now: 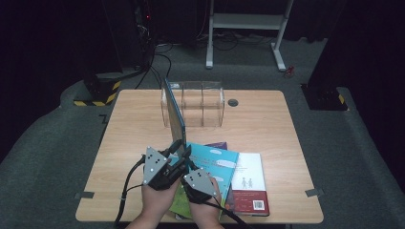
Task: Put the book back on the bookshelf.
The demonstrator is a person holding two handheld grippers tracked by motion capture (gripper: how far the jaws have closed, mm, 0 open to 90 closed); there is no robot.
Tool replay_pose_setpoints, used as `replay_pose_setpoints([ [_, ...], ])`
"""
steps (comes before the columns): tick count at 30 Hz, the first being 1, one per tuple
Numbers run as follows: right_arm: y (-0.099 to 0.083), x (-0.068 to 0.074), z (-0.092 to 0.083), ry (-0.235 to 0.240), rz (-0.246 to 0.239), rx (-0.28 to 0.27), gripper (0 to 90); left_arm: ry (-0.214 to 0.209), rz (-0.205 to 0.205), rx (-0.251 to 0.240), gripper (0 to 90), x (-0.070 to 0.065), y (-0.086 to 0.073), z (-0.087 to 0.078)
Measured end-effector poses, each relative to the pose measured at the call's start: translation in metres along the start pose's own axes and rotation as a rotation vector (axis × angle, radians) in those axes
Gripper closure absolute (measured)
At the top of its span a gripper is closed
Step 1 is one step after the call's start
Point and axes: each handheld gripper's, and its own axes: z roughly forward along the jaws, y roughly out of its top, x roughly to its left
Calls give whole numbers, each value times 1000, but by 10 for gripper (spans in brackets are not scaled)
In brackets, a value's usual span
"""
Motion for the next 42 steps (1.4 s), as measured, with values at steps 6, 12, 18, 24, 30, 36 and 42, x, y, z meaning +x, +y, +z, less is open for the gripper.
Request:
replay_pose_setpoints([
  [6,2,5,2,15,-5,1,735,32,16,-35,667,-1,-4,-7],
  [12,3,10,5,52,-17,6,673,56,28,-56,717,1,-8,-15],
  [18,2,17,4,111,-35,-2,628,82,29,-73,762,8,-12,-23],
  [24,0,25,-8,194,-62,-29,584,105,31,-64,798,27,-17,-31],
  [30,-1,22,-25,202,-81,-44,582,117,2,-90,823,47,-22,-41],
  [36,-7,6,-36,173,-53,-36,582,106,96,-67,835,61,-27,-50],
  [42,-14,-7,-41,147,-21,-27,582,97,93,-67,836,67,-32,-57],
])
